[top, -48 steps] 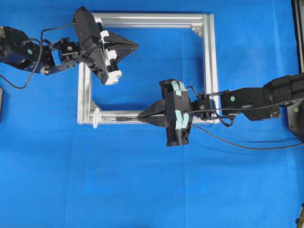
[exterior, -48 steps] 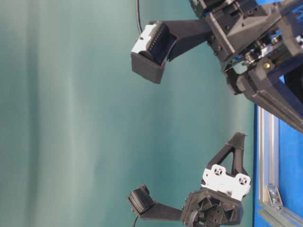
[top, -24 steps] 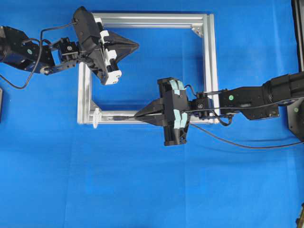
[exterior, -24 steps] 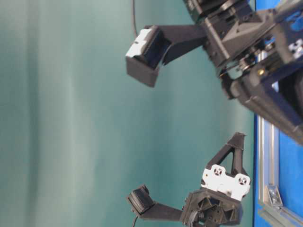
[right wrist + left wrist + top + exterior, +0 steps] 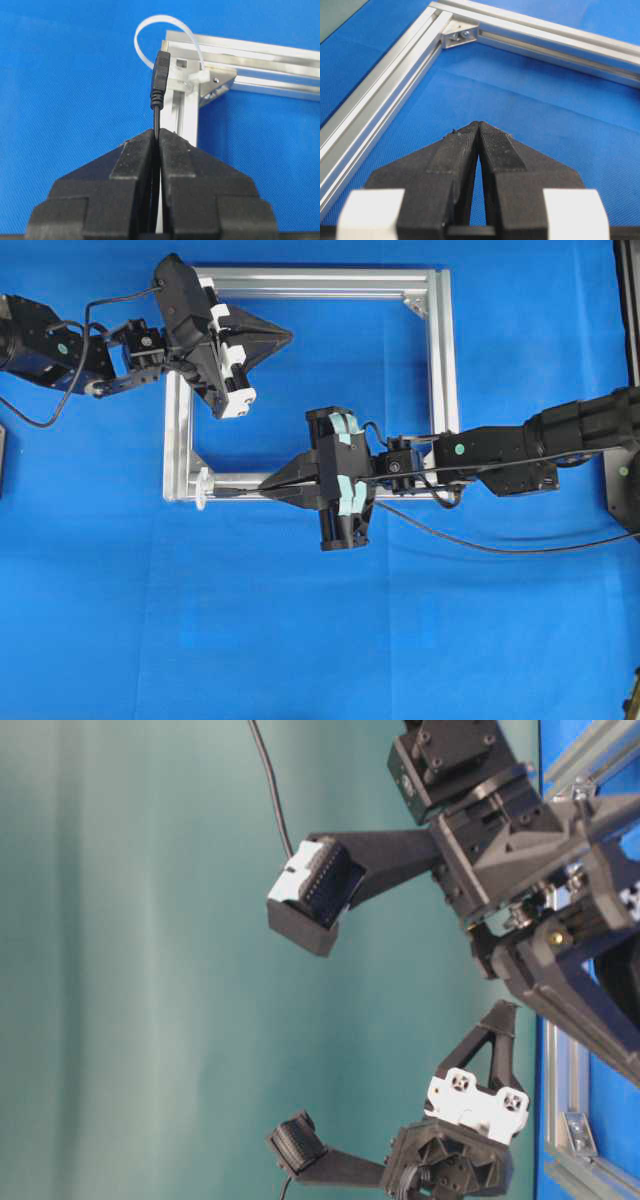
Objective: Insert the wire through the string loop located on the left side.
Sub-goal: 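Push the USB plug through the white loop with the right gripper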
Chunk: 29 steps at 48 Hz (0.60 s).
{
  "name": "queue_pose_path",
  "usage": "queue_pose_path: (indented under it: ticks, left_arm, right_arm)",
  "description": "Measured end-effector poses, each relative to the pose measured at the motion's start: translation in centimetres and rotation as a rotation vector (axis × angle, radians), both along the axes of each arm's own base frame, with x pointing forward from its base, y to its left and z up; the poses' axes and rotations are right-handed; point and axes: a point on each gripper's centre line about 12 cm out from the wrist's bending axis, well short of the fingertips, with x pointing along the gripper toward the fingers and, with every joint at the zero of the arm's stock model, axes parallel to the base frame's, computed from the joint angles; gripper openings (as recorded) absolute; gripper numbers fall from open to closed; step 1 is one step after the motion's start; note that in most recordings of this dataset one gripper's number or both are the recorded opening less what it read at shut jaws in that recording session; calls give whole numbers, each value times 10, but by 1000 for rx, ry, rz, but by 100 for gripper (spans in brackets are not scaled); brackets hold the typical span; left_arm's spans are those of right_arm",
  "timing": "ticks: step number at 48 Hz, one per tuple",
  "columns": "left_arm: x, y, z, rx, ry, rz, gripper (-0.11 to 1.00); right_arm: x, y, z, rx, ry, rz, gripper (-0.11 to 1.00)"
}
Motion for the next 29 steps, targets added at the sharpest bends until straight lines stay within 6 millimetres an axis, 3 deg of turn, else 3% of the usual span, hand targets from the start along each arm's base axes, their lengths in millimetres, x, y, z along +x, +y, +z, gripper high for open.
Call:
queue_pose_path:
  ticks: [29]
  left_arm:
    - [0,0,0,-1,1,0,0]
  right_arm:
    - [2,0,-1,1,2,-1,0]
